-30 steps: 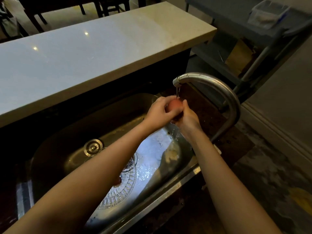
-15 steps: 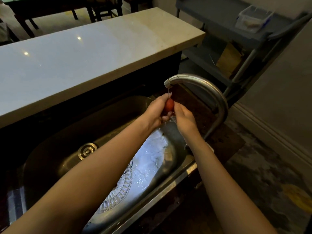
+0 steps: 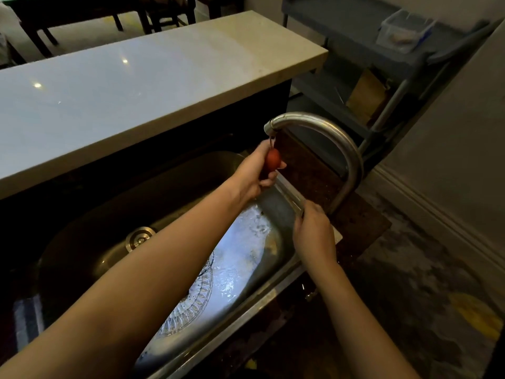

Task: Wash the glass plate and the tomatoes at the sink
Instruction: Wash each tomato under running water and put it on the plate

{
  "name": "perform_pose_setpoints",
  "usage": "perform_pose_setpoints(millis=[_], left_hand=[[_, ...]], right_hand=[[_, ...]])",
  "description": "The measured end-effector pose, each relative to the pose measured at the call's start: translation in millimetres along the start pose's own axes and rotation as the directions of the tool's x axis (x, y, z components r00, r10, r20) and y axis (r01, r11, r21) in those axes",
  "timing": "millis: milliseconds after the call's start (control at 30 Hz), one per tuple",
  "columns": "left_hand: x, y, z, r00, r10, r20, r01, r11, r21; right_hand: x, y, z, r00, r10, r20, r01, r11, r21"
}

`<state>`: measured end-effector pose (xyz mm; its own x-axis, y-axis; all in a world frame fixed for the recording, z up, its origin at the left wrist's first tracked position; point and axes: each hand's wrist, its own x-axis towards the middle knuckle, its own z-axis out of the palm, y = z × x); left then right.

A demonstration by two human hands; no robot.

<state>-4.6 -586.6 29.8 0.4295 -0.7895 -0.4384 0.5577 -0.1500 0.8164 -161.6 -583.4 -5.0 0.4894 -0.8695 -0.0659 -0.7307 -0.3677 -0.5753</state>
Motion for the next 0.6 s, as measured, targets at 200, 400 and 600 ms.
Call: perform_pose_setpoints(millis=[200, 400, 600], left_hand=[[-3.0, -7.3, -2.9, 0.992, -0.12, 0.042, 0.125, 0.979, -0.159], [-5.9, -8.7, -6.0, 0.986, -0.148, 0.076, 0.161, 0.959, -0.232], [-6.7, -7.4, -1.4, 0.983, -0.149, 0.106, 0.172, 0.949, -0.264]], right_hand=[[6.0, 9.2, 19.0, 0.997, 0.07, -0.035, -0.069, 0.997, 0.023], [11.4, 14.7, 27.7, 0.986, 0.135, -0.102, -0.121, 0.984, 0.129], [8.4, 20.8, 30.2, 0.99, 0.084, -0.111, -0.065, 0.984, 0.163]])
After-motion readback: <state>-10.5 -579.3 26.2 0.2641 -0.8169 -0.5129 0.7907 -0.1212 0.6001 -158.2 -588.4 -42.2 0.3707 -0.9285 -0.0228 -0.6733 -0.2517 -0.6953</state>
